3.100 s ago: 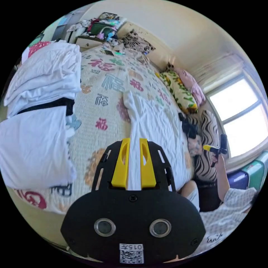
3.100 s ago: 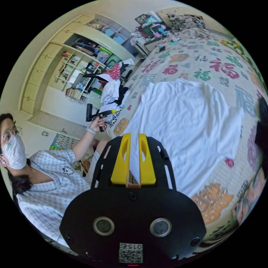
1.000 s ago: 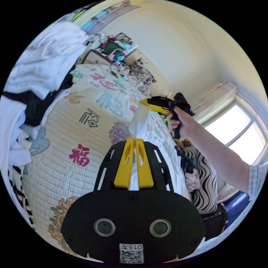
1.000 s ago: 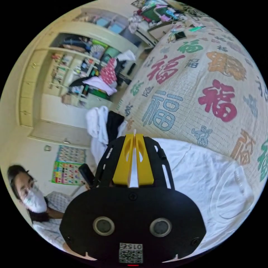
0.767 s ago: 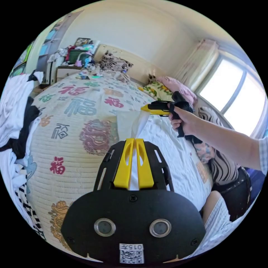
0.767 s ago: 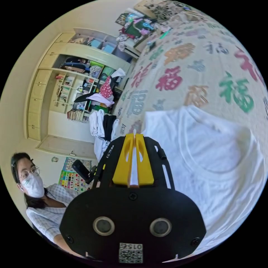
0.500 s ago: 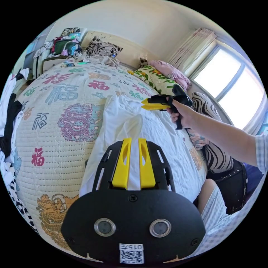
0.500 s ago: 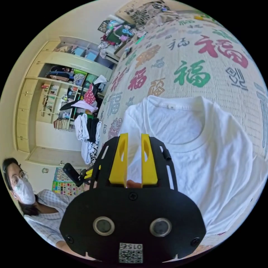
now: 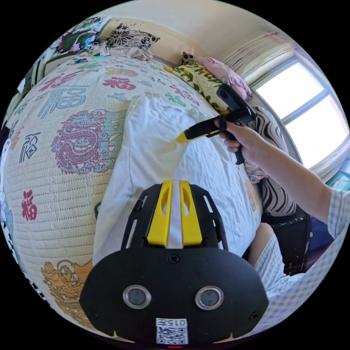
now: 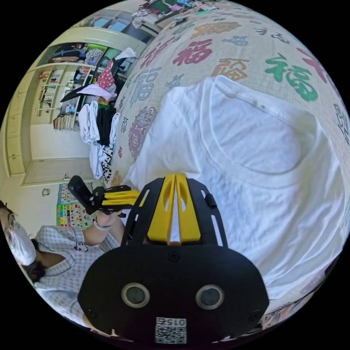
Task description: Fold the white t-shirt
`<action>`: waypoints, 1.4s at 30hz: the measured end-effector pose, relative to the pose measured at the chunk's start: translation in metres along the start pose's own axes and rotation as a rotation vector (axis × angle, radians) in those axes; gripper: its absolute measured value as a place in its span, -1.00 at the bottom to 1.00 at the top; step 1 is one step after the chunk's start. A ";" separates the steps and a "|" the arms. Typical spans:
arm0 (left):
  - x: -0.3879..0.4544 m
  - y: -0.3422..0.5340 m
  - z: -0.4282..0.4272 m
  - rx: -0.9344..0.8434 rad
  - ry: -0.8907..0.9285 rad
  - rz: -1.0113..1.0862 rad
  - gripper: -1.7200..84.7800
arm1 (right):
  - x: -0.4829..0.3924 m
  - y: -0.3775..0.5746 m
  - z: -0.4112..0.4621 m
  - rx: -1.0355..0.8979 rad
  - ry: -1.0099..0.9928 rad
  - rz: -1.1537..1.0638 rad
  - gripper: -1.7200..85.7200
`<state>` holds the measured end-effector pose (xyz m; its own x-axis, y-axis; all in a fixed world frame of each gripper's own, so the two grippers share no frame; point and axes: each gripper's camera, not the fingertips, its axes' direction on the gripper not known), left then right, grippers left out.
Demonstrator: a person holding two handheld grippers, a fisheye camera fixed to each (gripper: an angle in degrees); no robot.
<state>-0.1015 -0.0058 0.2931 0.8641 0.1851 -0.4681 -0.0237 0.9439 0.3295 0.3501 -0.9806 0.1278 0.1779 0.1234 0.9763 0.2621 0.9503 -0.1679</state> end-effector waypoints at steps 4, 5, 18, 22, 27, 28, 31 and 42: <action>-0.007 -0.004 0.003 0.048 -0.038 -0.018 -0.87 | -0.006 0.024 -0.020 0.061 0.007 0.004 -0.95; -0.007 -0.007 0.009 0.038 -0.055 -0.003 -0.86 | -0.011 0.027 -0.022 0.068 0.031 0.002 -0.94; -0.008 -0.010 0.043 0.012 -0.280 0.179 -0.96 | -0.050 0.048 -0.028 -0.005 0.132 0.037 -0.93; -0.056 -0.007 0.002 0.194 -0.200 0.004 -0.97 | -0.096 0.029 -0.051 0.071 0.112 -0.056 -0.96; -0.168 0.015 -0.027 0.395 -0.117 -0.363 -0.97 | -0.157 -0.018 -0.043 0.046 0.103 -0.160 -0.97; -0.179 0.018 -0.027 0.401 -0.107 -0.394 -0.97 | -0.170 -0.029 -0.034 0.027 0.120 -0.173 -0.97; -0.219 0.028 -0.020 0.403 -0.086 -0.481 -0.98 | -0.197 -0.044 -0.009 -0.025 0.192 -0.200 -0.97; -0.230 0.060 0.007 0.397 -0.206 -0.511 -0.97 | -0.293 -0.004 -0.045 -0.039 0.526 -0.385 -0.81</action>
<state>-0.2980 0.0067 0.4258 0.7965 -0.3509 -0.4924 0.5660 0.7193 0.4029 0.3401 -1.0333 -0.1633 0.5022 -0.3895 0.7721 0.4322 0.8864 0.1660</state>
